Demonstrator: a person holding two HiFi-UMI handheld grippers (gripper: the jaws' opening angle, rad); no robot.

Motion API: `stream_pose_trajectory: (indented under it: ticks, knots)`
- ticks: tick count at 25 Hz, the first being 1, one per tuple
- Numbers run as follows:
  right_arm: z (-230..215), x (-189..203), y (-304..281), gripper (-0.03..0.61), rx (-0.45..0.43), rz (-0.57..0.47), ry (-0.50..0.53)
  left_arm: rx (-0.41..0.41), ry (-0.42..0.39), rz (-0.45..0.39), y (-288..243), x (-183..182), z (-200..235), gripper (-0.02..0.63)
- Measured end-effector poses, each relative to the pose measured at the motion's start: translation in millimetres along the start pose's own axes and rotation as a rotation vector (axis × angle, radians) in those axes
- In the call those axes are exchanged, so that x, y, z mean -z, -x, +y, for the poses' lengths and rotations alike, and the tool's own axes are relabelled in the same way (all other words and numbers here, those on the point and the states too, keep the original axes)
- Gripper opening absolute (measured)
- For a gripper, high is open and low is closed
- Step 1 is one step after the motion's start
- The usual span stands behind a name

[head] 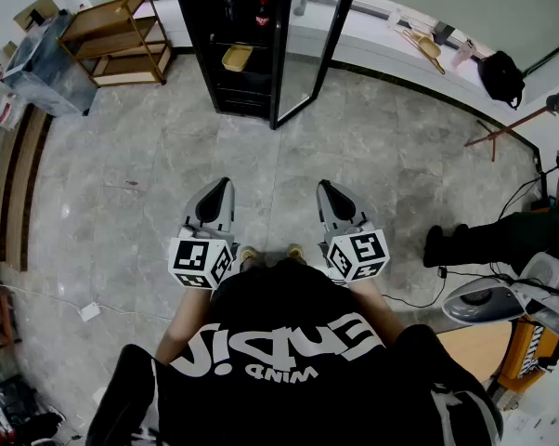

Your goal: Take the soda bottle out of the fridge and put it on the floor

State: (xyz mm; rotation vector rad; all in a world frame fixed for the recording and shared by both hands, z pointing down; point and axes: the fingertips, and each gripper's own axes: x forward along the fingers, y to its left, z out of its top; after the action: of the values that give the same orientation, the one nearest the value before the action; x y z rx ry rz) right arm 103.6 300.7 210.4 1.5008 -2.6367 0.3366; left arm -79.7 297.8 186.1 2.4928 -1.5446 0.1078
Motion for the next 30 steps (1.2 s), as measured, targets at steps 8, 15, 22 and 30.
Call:
stream_pose_trajectory:
  ticks: [8, 15, 22, 30]
  knots:
    - [5.8, 9.4, -2.8, 0.023, 0.043, -0.006, -0.055, 0.004, 0.001, -0.002, 6.9, 4.2, 18.3, 0.006]
    - [-5.0, 14.2, -10.4, 0.023, 0.136, -0.021, -0.019, 0.032, -0.057, 0.001, 1.8, 15.0, 45.9, 0.006]
    - [-24.1, 10.5, -29.3, 0.023, 0.18, -0.041, -0.035, 0.064, -0.054, 0.008, -33.5, 10.8, 61.4, 0.008]
    - [-63.9, 2.8, -104.4, 0.024, 0.175, -0.038, -0.067, 0.082, -0.053, 0.021, -118.3, -2.5, 90.1, 0.007]
